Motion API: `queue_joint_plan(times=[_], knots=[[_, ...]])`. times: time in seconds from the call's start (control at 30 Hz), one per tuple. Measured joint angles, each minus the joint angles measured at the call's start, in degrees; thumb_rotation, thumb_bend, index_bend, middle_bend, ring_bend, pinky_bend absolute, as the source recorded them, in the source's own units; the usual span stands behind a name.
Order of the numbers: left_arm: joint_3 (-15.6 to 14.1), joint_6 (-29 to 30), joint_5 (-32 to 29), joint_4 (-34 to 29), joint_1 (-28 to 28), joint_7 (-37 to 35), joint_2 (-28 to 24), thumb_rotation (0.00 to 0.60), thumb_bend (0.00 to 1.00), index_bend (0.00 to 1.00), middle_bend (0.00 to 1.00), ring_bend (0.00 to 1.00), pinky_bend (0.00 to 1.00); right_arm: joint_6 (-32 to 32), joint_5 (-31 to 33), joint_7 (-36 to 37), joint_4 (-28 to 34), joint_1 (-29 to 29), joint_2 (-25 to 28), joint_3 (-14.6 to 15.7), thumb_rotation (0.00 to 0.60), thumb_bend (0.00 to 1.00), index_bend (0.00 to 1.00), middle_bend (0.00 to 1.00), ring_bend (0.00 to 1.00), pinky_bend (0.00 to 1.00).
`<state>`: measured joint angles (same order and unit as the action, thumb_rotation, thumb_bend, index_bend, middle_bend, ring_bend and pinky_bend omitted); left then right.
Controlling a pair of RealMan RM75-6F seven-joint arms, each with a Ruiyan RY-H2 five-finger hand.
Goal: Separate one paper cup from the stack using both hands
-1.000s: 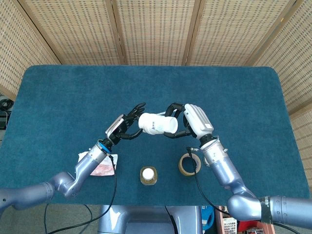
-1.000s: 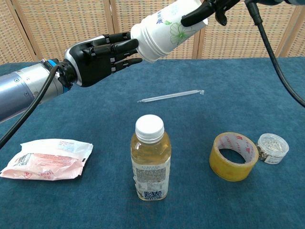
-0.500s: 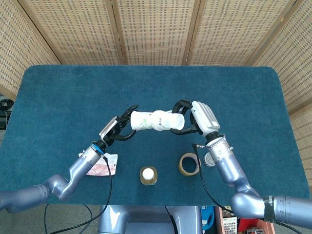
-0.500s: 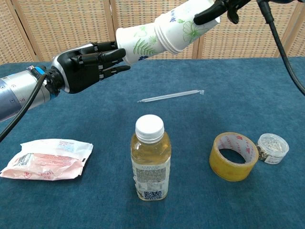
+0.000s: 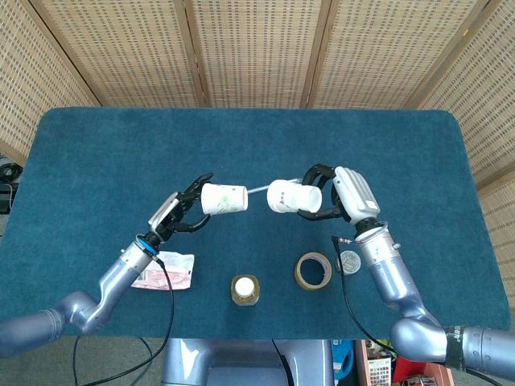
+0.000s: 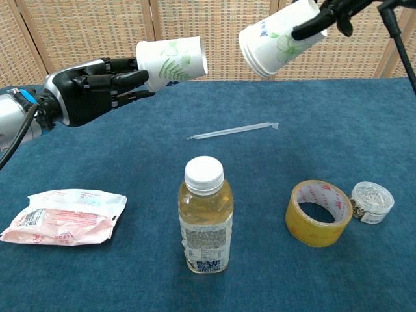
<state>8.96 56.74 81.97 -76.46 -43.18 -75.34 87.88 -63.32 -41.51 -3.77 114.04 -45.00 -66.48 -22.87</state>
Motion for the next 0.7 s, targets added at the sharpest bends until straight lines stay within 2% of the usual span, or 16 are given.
queue_joint_plan(times=[0.17,0.37,0.57,0.7], knots=[[-0.1,-1.55,-3.54,-2.8,1.01,8.25,-2.97,0.6,0.45,0.72,0.06,0.0,0.0,-1.5,-1.37,-2.84,-1.45,1.39,0.4,2.54,0.6,0.25,0.75,0.66,0.52,0.74],[0.02,-2.7,-10.81,-8.04,2.19,25.5,-7.19,0.6,0.46,0.72,0.09,0.0,0.0,-3.97,-2.76,-8.28,-3.51,2.79,0.2,5.93,0.6,0.24,0.75,0.65,0.52,0.74],[-0.6,-3.04,-18.32,-16.26,3.37,44.1,-12.62,0.6,0.47,0.72,0.09,0.0,0.0,-5.73,-3.18,-12.32,-5.43,4.57,-0.38,8.97,0.6,0.24,0.75,0.64,0.52,0.75],[-1.67,-1.77,-21.43,-20.77,4.29,54.96,-15.36,0.6,0.52,0.72,0.09,0.0,0.0,-6.83,-3.62,-15.34,-6.71,5.6,-1.01,10.84,0.6,0.24,0.75,0.6,0.52,0.74]])
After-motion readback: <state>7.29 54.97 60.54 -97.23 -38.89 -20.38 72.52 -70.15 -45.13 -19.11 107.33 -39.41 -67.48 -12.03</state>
